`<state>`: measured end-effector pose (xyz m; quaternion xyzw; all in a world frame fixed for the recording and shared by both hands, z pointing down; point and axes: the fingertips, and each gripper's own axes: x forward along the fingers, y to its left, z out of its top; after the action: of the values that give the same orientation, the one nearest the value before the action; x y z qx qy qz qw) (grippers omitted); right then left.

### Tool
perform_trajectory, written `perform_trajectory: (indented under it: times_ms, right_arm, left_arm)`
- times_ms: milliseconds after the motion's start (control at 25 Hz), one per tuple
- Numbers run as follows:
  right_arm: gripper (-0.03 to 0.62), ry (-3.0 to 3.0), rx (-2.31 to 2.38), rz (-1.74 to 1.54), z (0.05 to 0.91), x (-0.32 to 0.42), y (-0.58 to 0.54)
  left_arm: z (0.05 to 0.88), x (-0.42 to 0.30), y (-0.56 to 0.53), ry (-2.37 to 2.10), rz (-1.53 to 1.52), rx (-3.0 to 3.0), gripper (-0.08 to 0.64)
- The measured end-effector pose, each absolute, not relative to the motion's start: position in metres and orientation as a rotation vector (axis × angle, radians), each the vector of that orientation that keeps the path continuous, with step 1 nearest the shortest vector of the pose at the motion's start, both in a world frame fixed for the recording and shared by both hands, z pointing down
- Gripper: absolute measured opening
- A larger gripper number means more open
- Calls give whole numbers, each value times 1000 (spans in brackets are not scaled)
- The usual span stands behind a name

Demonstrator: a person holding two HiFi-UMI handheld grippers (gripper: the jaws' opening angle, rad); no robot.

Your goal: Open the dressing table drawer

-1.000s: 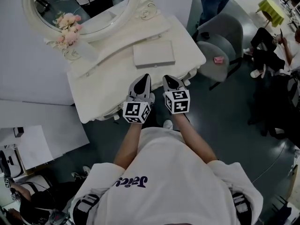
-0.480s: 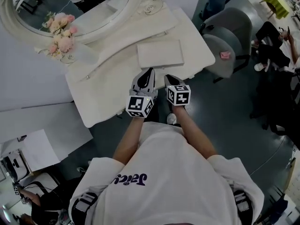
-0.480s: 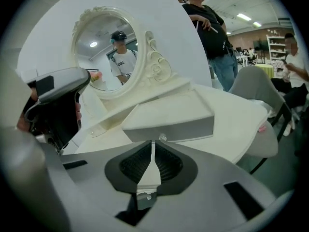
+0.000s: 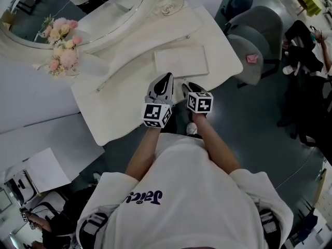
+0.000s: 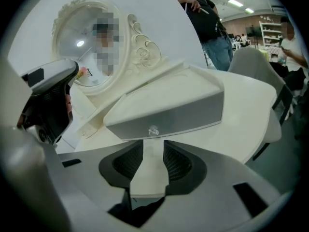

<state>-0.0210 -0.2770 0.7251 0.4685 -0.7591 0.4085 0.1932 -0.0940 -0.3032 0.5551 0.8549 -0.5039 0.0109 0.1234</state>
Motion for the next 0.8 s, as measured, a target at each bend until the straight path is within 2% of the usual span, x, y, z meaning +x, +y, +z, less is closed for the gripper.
perform_trajectory:
  times_ms: [480,640,800]
  right_arm:
    - [121,-2106,1318,1165,734,-25,-300]
    - [69,-2107,1304,1150,732,-28,-303]
    - [67,-2107,1292,1140,732,-29,-303]
  left_arm:
    - [563,-99,-323,-1464,49,2476,14]
    - [563,-98,-325,-1472,51,2471,14]
    - [564,-101,-326,-1486,50,2460,14]
